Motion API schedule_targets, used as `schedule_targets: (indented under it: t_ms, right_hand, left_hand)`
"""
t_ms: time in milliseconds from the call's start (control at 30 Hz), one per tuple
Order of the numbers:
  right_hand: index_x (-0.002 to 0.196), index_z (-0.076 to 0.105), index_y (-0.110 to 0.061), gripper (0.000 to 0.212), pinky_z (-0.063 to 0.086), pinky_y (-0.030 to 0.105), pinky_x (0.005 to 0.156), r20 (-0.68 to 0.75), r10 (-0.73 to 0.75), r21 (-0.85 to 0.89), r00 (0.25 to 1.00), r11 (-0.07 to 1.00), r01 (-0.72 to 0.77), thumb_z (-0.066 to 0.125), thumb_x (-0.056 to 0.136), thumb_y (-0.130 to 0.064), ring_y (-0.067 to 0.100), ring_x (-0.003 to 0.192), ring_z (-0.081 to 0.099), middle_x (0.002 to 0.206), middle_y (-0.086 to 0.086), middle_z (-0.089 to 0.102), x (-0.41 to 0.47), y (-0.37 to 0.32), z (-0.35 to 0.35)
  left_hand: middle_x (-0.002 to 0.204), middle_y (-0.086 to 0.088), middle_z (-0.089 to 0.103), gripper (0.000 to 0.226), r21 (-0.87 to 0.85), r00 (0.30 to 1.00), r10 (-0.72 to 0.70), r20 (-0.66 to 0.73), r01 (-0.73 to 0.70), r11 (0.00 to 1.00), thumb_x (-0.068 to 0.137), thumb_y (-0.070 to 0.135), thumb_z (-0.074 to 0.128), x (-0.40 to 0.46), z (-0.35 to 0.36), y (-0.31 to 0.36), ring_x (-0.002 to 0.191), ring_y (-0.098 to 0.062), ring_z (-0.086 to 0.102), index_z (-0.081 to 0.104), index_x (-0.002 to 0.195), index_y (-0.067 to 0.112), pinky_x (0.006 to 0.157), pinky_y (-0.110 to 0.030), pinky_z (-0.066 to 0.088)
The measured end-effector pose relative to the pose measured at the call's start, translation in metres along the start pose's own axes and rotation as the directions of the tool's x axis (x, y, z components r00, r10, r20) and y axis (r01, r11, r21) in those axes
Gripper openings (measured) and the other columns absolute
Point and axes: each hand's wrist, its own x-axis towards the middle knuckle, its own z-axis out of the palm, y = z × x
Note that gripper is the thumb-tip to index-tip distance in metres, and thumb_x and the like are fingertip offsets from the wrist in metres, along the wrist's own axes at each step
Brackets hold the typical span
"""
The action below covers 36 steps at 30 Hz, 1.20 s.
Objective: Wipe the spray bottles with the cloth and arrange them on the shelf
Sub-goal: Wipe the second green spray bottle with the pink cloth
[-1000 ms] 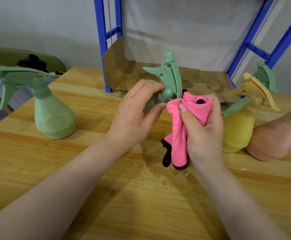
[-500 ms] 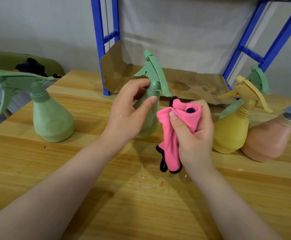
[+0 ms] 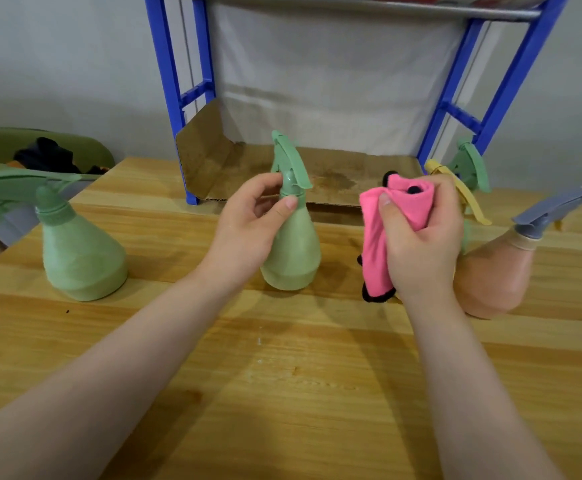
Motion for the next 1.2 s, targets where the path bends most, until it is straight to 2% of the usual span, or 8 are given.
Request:
schedule_targets:
  t_ms: [67,167,333,433,533,733,900,1200]
  right_hand:
    - [0.082,0.045,-0.029,0.030,0.040,0.021,0.070,-0.066,0.000,0.012,0.998,1.000,0.001,0.065,0.087,-0.008,0.000,0.071,0.047,0.077,-0.014,0.049,0.004,0.002,-0.003]
    - [0.082,0.045,-0.029,0.029,0.039,0.017,0.070,-0.112,0.003,0.028,0.994,1.000,0.001,0.065,0.087,-0.008,-0.003,0.070,0.047,0.077,-0.014,0.049,0.005,0.002,-0.005]
    - [0.085,0.048,-0.026,0.024,0.042,0.016,0.071,-0.137,0.011,0.005,0.991,1.000,-0.010,0.065,0.086,-0.009,0.000,0.073,0.052,0.080,-0.012,0.054,0.005,0.003,-0.008]
    - [0.089,0.050,-0.019,0.017,0.044,0.019,0.072,-0.184,0.004,-0.061,0.983,0.998,-0.016,0.066,0.086,-0.012,-0.001,0.077,0.056,0.085,-0.015,0.059,0.007,0.006,-0.011]
    - [0.091,0.051,-0.018,0.017,0.041,0.015,0.064,-0.225,0.000,-0.107,0.974,0.994,-0.024,0.066,0.086,-0.012,-0.006,0.067,0.054,0.073,-0.016,0.057,0.009,0.007,-0.015]
    - [0.090,0.051,-0.016,0.016,0.042,0.015,0.060,-0.247,0.010,-0.103,0.969,0.994,-0.036,0.067,0.087,-0.012,-0.002,0.063,0.053,0.070,-0.013,0.056,0.011,0.006,-0.018]
    - [0.090,0.052,-0.016,0.017,0.041,0.016,0.057,-0.252,0.005,-0.107,0.968,0.994,-0.034,0.068,0.086,-0.011,-0.002,0.060,0.052,0.067,-0.013,0.054,0.011,0.007,-0.018]
    - [0.088,0.051,-0.016,0.017,0.041,0.017,0.057,-0.245,-0.004,-0.113,0.970,0.993,-0.025,0.067,0.085,-0.012,-0.001,0.059,0.050,0.066,-0.014,0.053,0.011,0.007,-0.015]
  left_hand:
    - [0.114,0.004,0.068,0.029,0.020,0.999,0.010,0.041,-0.011,1.000,0.095,0.011,0.062,0.004,0.011,0.003,0.102,-0.007,0.065,0.062,0.124,0.012,0.088,-0.021,0.053]
    - [0.110,0.006,0.069,0.028,0.009,0.997,0.030,0.070,-0.030,0.999,0.094,0.009,0.062,0.012,0.033,0.006,0.100,-0.003,0.066,0.062,0.122,0.011,0.086,-0.020,0.053]
    - [0.117,-0.004,0.069,0.031,-0.003,0.996,0.051,0.075,-0.051,0.999,0.094,0.007,0.063,0.026,0.064,-0.002,0.107,-0.013,0.066,0.059,0.125,0.005,0.097,-0.032,0.053]
    - [0.115,-0.001,0.068,0.029,-0.009,0.994,0.060,0.090,-0.060,0.998,0.094,0.006,0.062,0.030,0.076,-0.008,0.106,-0.010,0.066,0.060,0.123,0.007,0.096,-0.030,0.053]
    - [0.115,-0.004,0.068,0.028,-0.015,0.991,0.066,0.115,-0.065,0.998,0.094,0.003,0.061,0.033,0.087,-0.013,0.104,-0.010,0.065,0.059,0.122,0.005,0.097,-0.031,0.052]
    - [0.116,-0.010,0.066,0.029,-0.016,0.989,0.077,0.128,-0.076,0.997,0.094,-0.002,0.059,0.035,0.101,-0.023,0.099,-0.002,0.063,0.057,0.123,-0.002,0.089,-0.018,0.050]
    - [0.119,-0.013,0.065,0.030,-0.017,0.989,0.080,0.121,-0.079,0.997,0.095,-0.003,0.057,0.036,0.105,-0.031,0.102,-0.002,0.062,0.055,0.124,-0.004,0.091,-0.018,0.049]
    - [0.114,0.002,0.066,0.027,-0.003,0.986,0.077,0.145,-0.078,0.997,0.095,0.002,0.059,0.044,0.104,-0.039,0.100,0.002,0.063,0.058,0.121,0.009,0.089,-0.017,0.049]
